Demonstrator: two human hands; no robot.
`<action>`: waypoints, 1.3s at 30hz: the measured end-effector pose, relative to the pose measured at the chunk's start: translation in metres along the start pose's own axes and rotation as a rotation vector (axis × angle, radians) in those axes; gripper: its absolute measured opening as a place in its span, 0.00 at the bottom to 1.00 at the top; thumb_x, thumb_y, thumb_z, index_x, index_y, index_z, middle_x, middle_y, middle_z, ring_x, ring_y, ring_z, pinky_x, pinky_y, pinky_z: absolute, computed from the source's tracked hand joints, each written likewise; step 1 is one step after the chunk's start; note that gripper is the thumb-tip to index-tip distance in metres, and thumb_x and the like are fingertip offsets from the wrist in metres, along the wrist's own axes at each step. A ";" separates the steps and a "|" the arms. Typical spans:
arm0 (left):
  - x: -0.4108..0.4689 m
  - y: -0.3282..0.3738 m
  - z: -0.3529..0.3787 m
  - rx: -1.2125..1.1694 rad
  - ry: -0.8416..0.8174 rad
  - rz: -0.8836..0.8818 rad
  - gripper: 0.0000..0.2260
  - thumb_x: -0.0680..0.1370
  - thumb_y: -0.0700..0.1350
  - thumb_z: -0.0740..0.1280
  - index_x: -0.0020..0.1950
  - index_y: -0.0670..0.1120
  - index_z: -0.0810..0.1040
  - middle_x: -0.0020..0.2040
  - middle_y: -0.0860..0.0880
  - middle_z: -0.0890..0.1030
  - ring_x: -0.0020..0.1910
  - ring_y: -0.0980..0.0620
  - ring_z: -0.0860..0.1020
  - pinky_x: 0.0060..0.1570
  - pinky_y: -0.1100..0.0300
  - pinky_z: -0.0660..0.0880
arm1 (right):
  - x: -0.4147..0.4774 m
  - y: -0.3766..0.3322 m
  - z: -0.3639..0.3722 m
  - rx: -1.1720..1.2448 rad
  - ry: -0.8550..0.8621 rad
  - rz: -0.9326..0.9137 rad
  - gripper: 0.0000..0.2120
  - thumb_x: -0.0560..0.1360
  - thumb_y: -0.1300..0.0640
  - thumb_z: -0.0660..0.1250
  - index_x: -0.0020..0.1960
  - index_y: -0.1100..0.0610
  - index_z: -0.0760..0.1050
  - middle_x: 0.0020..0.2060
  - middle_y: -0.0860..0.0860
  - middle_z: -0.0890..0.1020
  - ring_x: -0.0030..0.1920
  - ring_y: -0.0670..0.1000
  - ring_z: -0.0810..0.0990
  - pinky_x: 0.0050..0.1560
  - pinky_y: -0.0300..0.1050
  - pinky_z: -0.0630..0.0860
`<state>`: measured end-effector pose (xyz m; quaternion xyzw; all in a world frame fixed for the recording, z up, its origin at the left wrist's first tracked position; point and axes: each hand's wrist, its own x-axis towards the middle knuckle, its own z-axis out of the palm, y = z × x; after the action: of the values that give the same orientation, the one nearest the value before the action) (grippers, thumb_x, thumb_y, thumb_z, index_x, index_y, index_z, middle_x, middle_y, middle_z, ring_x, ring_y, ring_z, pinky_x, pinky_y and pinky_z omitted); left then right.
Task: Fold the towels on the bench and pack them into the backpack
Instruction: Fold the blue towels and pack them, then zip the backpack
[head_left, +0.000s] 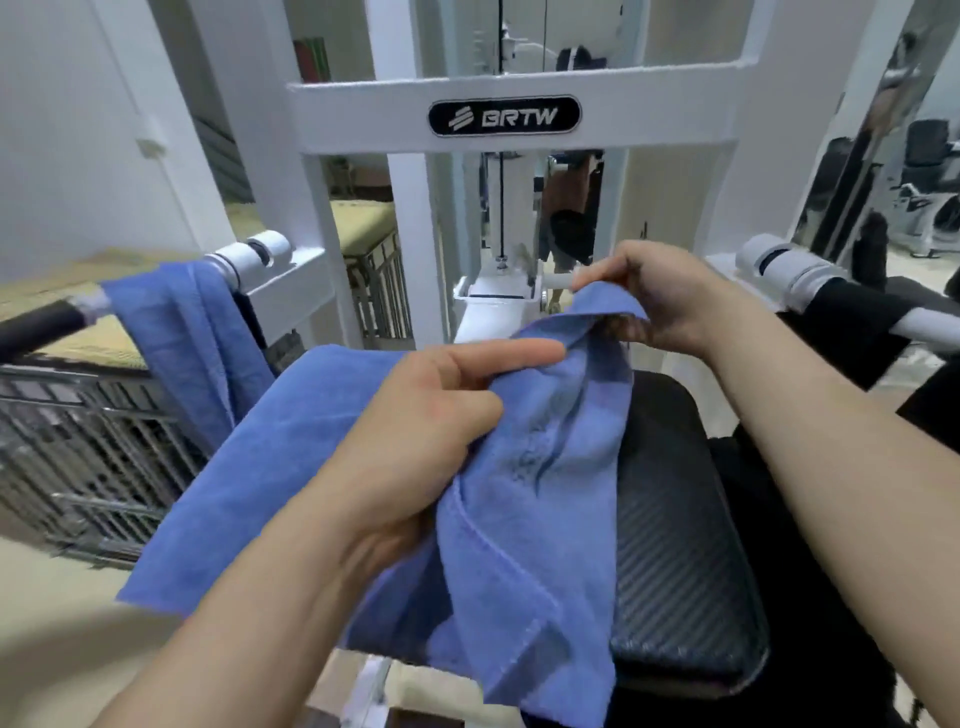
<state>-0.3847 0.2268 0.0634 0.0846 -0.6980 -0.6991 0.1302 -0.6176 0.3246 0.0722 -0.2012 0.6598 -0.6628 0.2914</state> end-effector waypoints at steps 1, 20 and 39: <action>-0.005 0.005 -0.024 0.026 0.059 -0.008 0.27 0.72 0.22 0.53 0.53 0.46 0.83 0.46 0.43 0.86 0.45 0.46 0.84 0.48 0.53 0.80 | 0.007 -0.007 0.023 -0.064 -0.011 -0.018 0.17 0.75 0.62 0.55 0.37 0.62 0.81 0.29 0.54 0.79 0.27 0.49 0.73 0.24 0.35 0.67; -0.035 -0.062 -0.040 1.450 -0.031 0.257 0.14 0.74 0.59 0.59 0.49 0.50 0.64 0.44 0.50 0.73 0.36 0.45 0.69 0.30 0.54 0.60 | 0.056 0.015 0.078 -1.086 -0.199 0.083 0.17 0.74 0.43 0.69 0.45 0.58 0.78 0.40 0.55 0.78 0.41 0.53 0.73 0.37 0.44 0.70; 0.003 -0.046 0.009 1.014 0.017 0.314 0.13 0.77 0.45 0.62 0.60 0.55 0.75 0.51 0.53 0.75 0.48 0.55 0.73 0.54 0.56 0.71 | 0.032 -0.001 0.016 -1.640 -0.091 -0.145 0.08 0.72 0.57 0.68 0.51 0.53 0.79 0.42 0.46 0.79 0.46 0.52 0.77 0.47 0.43 0.73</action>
<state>-0.3936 0.2339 0.0175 0.0369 -0.9516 -0.2450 0.1817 -0.6312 0.2920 0.0707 -0.4189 0.9071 0.0210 0.0350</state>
